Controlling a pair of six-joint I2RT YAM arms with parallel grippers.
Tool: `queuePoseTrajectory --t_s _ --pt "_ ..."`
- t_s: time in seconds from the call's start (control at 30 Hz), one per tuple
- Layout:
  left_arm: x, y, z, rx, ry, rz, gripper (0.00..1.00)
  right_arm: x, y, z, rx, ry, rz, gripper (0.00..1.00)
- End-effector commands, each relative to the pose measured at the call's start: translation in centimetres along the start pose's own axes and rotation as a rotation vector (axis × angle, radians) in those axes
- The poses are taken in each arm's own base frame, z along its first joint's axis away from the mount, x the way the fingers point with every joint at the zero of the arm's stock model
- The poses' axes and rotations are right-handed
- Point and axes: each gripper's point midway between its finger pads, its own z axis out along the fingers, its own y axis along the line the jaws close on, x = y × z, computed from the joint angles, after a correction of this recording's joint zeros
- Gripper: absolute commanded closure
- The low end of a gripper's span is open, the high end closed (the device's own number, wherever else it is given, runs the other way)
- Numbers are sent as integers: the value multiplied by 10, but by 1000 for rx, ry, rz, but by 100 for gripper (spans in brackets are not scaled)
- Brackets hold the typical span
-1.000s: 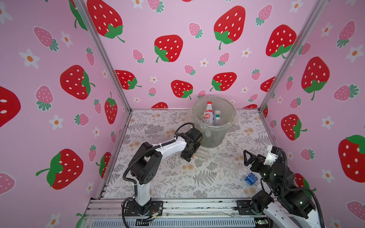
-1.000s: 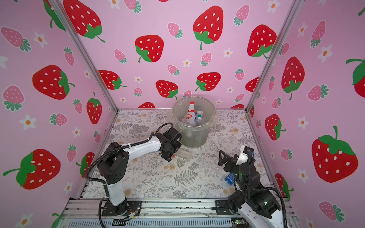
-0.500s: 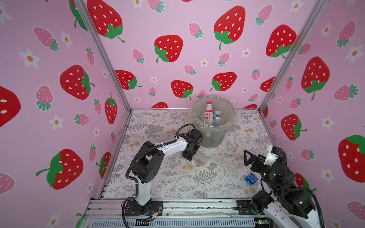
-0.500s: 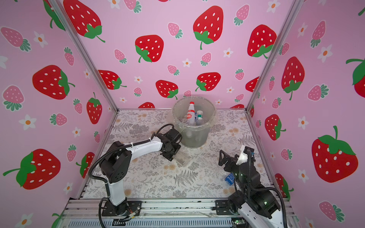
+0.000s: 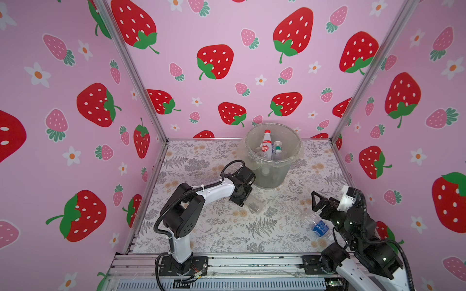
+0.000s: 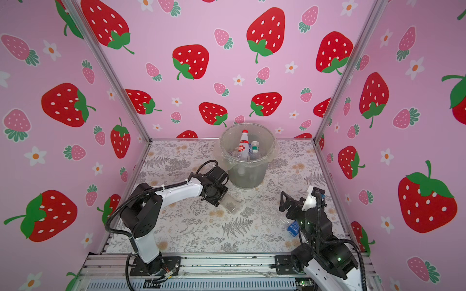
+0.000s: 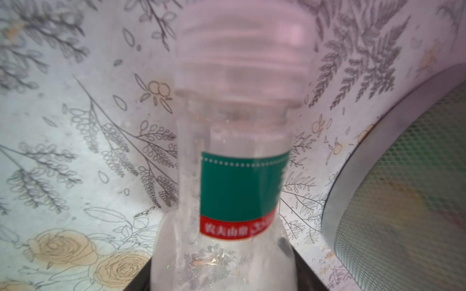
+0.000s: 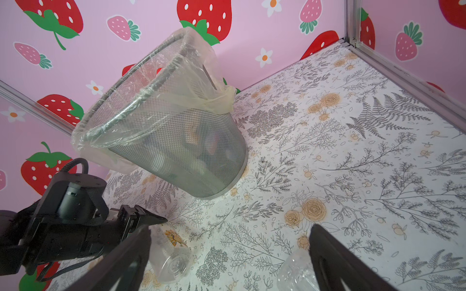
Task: Throw the plastic bottles in the bin
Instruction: Pick up the plastic bottle from the center of the table.
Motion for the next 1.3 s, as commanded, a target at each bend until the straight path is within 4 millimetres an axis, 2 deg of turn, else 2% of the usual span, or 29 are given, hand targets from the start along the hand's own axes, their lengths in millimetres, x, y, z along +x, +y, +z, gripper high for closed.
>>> queuePoseTrajectory --t_s 0.0,0.27,0.43,0.6,0.8,1.0,1.27 --pt "-2 17 5 -21 12 -47 39 0 -6 -1 24 -10 10 1" --pt "-17 23 -26 -24 -73 75 41 0 -8 -1 37 -7 12 1" --pt "-27 23 -43 57 -120 143 44 0 -9 0 47 -6 13 1" --pt "-37 23 -73 64 -166 257 44 2 -12 1 71 2 12 1" --pt "-42 20 -101 91 -177 420 40 6 -13 7 92 30 -6 1" --pt "-59 21 -132 151 -220 509 40 12 -13 15 127 76 -45 1" --pt "-83 20 -160 196 -165 586 42 20 -15 28 181 142 -92 1"
